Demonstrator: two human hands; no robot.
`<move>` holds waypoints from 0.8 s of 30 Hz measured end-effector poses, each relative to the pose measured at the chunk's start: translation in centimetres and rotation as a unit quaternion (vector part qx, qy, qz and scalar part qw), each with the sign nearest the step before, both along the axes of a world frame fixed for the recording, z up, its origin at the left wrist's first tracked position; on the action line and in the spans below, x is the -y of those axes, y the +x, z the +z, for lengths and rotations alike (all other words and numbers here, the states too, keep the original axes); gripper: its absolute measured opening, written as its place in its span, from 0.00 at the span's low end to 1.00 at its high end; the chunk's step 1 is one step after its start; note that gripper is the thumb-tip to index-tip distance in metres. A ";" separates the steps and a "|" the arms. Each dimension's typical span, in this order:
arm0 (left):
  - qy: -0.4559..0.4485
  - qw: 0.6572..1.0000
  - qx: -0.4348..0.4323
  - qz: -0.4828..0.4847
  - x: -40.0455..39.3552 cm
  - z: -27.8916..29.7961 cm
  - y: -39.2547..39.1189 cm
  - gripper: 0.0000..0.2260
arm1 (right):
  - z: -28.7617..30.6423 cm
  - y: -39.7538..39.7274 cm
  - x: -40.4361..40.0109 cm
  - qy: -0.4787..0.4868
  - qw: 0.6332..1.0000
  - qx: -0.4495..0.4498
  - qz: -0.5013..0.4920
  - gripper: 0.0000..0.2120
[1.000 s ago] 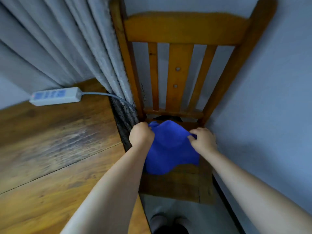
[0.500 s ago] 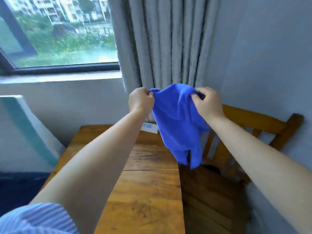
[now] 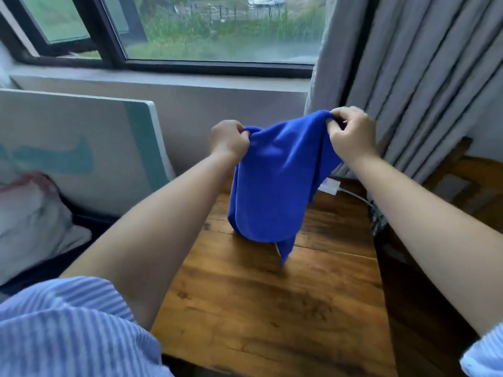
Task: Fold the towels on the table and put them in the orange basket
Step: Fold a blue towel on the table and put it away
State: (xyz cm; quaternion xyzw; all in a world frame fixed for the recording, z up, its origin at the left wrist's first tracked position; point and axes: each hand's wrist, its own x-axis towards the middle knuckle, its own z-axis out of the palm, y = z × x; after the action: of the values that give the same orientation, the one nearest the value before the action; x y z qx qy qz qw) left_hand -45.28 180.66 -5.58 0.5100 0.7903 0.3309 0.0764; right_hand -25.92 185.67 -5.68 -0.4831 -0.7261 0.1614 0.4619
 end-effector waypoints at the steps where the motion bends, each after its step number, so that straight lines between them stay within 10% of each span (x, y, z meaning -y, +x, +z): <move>1: -0.017 1.000 -0.002 -0.004 0.2 -1.5 -1.6 0.11 | -1.5 -1.1 0.5 -0.001 1.000 0.013 -0.001 0.10; 8: -0.297 0.954 0.036 -0.029 5.4 -15.9 -7.0 0.09 | -15.0 -2.6 7.0 -0.167 0.949 0.246 0.106 0.14; 17: -0.592 0.790 0.022 -0.155 14.8 -28.3 -6.2 0.08 | -27.7 -4.0 14.7 -0.468 0.604 0.558 0.325 0.17; 19: -0.599 0.789 0.046 -0.127 15.3 -29.2 -6.6 0.10 | -28.4 -5.0 13.7 -0.459 0.634 0.533 0.324 0.15; 24: -0.444 0.887 0.105 0.069 14.5 -29.6 -9.0 0.16 | -28.7 -7.0 9.7 -0.314 0.891 0.313 0.093 0.15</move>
State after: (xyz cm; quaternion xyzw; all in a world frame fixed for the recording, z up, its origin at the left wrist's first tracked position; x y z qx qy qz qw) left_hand -54.30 166.20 -35.15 0.3296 0.8751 0.0018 0.3543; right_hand -32.96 175.94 -34.33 -0.5584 -0.7862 0.2640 0.0174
